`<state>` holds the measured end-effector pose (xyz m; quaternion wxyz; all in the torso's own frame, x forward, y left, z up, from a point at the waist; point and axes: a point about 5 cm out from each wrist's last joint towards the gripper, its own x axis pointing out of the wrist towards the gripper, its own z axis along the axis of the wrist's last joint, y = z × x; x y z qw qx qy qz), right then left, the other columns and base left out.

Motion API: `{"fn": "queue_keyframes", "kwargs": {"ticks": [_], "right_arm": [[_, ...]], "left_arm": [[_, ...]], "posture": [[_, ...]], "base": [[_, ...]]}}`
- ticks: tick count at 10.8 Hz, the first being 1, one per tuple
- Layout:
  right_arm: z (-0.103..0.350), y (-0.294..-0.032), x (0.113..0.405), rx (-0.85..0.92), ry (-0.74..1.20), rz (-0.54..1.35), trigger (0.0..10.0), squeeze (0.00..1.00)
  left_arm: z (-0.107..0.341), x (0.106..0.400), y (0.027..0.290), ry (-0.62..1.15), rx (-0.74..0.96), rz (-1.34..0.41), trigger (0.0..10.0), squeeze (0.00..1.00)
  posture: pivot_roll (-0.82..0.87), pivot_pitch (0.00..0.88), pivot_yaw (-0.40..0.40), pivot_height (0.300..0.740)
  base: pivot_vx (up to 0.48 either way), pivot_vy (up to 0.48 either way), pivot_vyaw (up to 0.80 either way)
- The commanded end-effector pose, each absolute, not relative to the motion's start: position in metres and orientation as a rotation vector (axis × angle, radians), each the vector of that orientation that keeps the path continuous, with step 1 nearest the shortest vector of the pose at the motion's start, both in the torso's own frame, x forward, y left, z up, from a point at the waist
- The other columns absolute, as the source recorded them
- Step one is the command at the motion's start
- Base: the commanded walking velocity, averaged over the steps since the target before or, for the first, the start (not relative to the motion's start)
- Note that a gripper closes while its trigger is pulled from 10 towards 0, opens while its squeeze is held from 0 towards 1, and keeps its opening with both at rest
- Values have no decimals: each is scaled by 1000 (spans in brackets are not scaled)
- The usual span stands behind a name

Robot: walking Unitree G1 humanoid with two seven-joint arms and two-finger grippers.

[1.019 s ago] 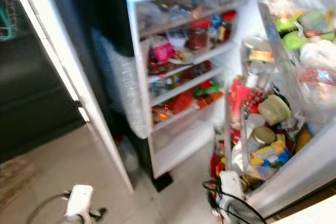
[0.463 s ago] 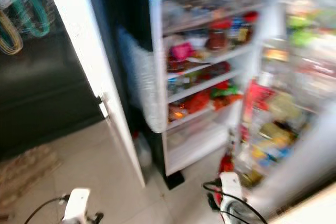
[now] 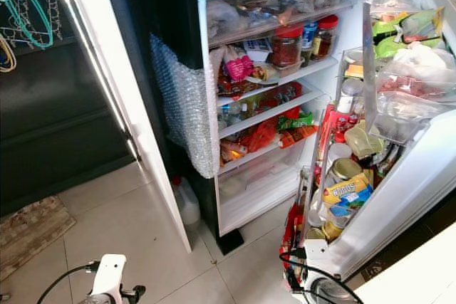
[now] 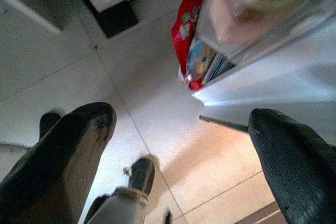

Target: Restocking fridge

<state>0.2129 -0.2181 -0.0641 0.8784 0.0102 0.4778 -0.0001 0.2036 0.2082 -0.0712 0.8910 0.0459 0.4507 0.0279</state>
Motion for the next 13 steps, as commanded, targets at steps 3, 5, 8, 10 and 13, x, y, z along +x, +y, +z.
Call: {"fn": "queue_keyframes", "kwargs": {"ticks": [3,5,8,10,13], "right_arm": [[-66,-222,208,-118,1124,67,10000,0],[-68,-220,204,-82,1170,90,10000,0],[-66,-223,203,-276,1271,227,10000,0],[-66,-224,200,-266,1309,217,10000,0],[-66,-225,200,-263,1332,207,10000,0]], "left_arm": [[-73,200,212,952,117,54,10000,0],[-73,199,212,954,125,53,10000,0],[-73,199,212,955,131,53,10000,0],[-73,200,212,955,132,54,10000,0],[-72,200,212,955,132,58,10000,0]], "posture": [[-38,0,0,740],[-43,0,1,740],[-45,0,2,740],[-48,0,1,740],[-49,0,-3,740]], "base": [[0,0,0],[0,0,0],[0,0,0],[0,0,0],[0,0,0]]}}
